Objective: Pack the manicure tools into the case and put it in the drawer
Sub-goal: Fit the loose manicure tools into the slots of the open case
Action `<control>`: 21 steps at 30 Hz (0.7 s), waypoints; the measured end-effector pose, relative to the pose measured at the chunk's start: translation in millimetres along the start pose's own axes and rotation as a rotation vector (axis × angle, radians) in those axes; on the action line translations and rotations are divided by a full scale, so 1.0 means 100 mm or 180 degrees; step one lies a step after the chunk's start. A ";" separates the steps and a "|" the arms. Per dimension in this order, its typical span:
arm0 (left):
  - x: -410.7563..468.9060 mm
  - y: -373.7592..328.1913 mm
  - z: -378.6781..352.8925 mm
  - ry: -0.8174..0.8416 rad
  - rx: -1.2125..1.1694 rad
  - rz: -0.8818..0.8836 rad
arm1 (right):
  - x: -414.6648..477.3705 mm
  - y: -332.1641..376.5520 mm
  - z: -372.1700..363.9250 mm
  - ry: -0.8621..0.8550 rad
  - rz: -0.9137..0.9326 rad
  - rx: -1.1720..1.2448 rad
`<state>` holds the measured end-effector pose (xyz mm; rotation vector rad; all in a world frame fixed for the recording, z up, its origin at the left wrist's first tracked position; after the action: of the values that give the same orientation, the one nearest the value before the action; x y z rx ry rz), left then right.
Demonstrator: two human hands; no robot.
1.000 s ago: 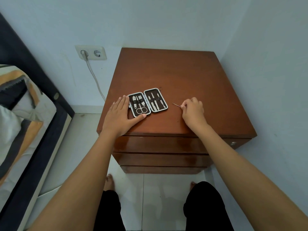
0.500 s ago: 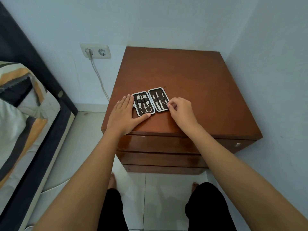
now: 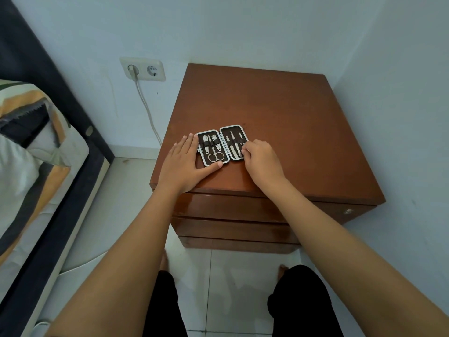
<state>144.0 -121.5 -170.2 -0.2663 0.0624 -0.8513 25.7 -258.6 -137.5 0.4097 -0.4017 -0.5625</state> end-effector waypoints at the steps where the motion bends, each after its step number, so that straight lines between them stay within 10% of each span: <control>1: 0.00 0.00 0.00 -0.0006 -0.0001 -0.0002 | -0.01 0.00 -0.01 0.0024 0.0028 -0.0063; 21: 0.00 0.01 -0.01 0.0023 0.0027 0.0020 | -0.29 -0.15 0.05 -0.0129 0.0178 0.0180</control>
<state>144.5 -121.5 -170.8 -0.2548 0.0663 -0.8461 -5.5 -254.5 -147.4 0.4405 -0.4673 -0.5067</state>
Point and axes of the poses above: each hand's wrist, its own x-axis towards the middle knuckle, its own z-axis out of the back of the hand, y = z × x, the point moved 6 cm from there along x, towards the middle knuckle, and after that the axes turned 4 degrees about x, right-handed, at the moved point
